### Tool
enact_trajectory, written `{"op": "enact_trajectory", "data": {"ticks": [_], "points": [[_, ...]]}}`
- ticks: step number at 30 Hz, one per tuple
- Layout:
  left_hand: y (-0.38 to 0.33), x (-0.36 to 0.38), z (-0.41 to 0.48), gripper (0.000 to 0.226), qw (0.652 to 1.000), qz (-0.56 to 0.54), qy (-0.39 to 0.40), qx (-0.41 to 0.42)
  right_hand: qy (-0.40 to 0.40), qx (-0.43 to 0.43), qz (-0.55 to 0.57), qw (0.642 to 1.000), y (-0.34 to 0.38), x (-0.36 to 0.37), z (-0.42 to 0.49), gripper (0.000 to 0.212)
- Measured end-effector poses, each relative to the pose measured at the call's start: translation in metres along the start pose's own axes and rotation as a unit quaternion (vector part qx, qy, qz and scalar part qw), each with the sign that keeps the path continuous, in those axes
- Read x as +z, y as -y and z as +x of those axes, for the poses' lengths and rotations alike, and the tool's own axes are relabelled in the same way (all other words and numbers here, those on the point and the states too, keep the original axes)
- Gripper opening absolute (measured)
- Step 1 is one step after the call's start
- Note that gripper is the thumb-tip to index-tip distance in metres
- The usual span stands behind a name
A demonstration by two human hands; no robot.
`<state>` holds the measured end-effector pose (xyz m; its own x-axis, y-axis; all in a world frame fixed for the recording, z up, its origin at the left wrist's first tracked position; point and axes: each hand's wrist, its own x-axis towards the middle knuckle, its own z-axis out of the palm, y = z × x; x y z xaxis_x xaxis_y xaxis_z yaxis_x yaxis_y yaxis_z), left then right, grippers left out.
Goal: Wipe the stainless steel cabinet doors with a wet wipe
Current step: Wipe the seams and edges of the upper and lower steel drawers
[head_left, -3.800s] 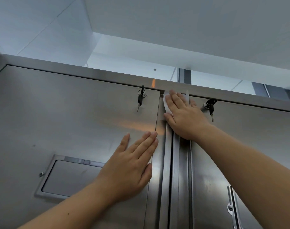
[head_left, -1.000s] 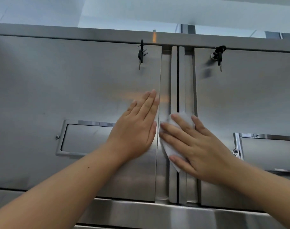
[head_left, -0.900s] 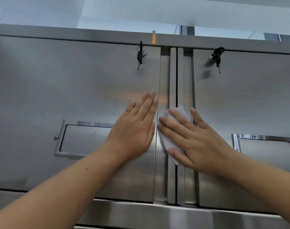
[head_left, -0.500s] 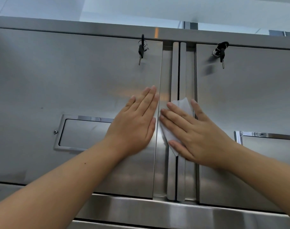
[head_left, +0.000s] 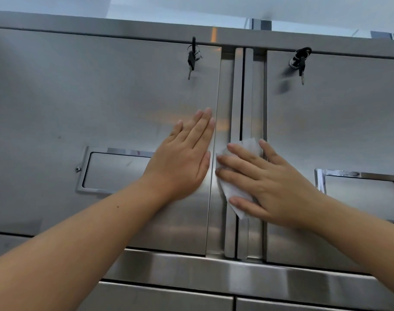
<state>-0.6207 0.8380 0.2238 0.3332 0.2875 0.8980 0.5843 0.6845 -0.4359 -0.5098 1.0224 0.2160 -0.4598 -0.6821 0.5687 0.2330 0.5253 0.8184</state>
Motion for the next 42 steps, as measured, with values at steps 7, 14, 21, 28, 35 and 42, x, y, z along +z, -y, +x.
{"op": "enact_trajectory", "data": {"ticks": [7, 14, 21, 28, 35, 42], "points": [[-0.001, -0.002, 0.001, 0.057, 1.000, -0.004, 0.024, -0.009, -0.028, -0.035, 0.058, 0.997, 0.059, 0.006, -0.043, 0.045], [-0.001, -0.002, 0.000, 0.057, 1.000, -0.003, 0.012, -0.005, -0.005, -0.054, -0.023, 0.998, 0.025, 0.003, -0.023, 0.050], [-0.001, -0.002, 0.001, 0.057, 1.000, 0.000, 0.013, -0.003, -0.017, -0.008, 0.014, 1.000, 0.045, 0.005, -0.033, 0.047], [-0.001, -0.004, -0.001, 0.058, 0.999, -0.012, 0.039, -0.010, -0.027, -0.046, 0.050, 0.997, 0.081, 0.011, -0.064, 0.039], [-0.001, -0.002, -0.002, 0.057, 1.000, -0.011, 0.011, -0.004, -0.029, -0.009, 0.001, 1.000, 0.035, 0.008, -0.028, 0.047], [-0.001, -0.003, -0.003, 0.058, 0.999, -0.018, 0.026, -0.012, -0.042, -0.019, 0.036, 0.998, 0.072, 0.010, -0.061, 0.046]]}}
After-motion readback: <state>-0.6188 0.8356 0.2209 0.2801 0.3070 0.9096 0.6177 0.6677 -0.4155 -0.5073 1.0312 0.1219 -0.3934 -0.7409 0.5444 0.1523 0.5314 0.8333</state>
